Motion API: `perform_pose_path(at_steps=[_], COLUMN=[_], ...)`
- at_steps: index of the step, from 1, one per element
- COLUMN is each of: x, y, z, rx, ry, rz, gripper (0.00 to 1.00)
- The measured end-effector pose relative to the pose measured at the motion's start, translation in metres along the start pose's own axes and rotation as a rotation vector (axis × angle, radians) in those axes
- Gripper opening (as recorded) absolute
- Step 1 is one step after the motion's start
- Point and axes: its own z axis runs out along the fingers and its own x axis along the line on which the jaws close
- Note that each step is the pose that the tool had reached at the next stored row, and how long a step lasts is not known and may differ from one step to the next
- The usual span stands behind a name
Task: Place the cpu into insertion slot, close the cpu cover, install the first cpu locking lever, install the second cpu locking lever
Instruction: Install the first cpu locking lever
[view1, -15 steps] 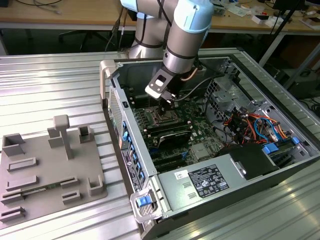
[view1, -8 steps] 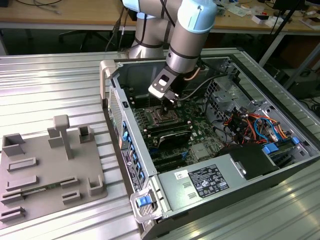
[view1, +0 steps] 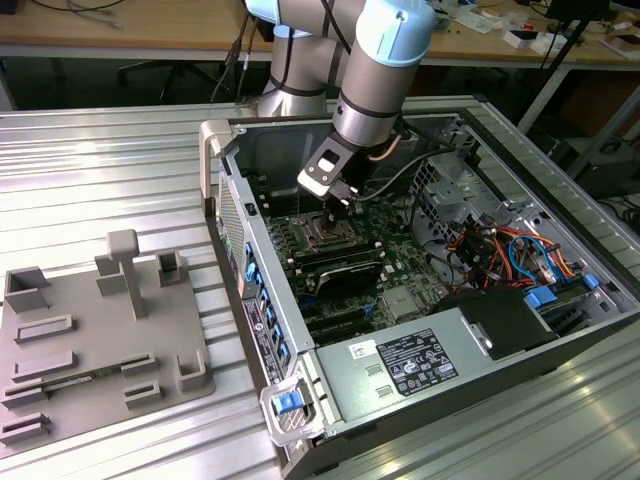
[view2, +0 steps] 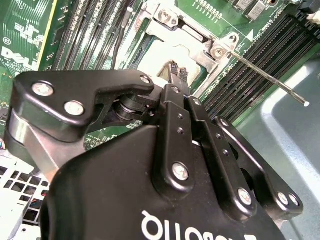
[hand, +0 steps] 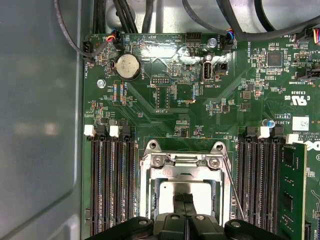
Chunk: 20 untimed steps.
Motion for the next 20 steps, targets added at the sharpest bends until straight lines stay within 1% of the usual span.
perform_pose_path(at_steps=[5,8,11,12,13,16,17,18,20], x=[0.0,0.0,0.0001,0.0001,0.0001,0.0001,0.0001,0.0001,0.0001], y=[0.0001,0.0,-0.0002,-0.0002,-0.0003,-0.0004,-0.0004,-0.0004,-0.0004], z=[-0.0001,-0.0044,-0.0142,-0.0191,-0.0208,-0.0301,-0.0354,-0.0375,-0.0382], rx=[0.0,0.0,-0.0001,0.0,-0.0001,-0.0001,0.0,0.0,-0.0001], ry=[0.0,0.0,-0.0009,-0.0025,-0.0026,-0.0046,-0.0059,-0.0066,-0.0072], rz=[0.0,0.0,0.0,0.0,0.0,0.0,0.0,0.0,0.0], gripper=[0.11,0.11,0.11,0.11,0.11,0.11,0.11,0.11,0.11])
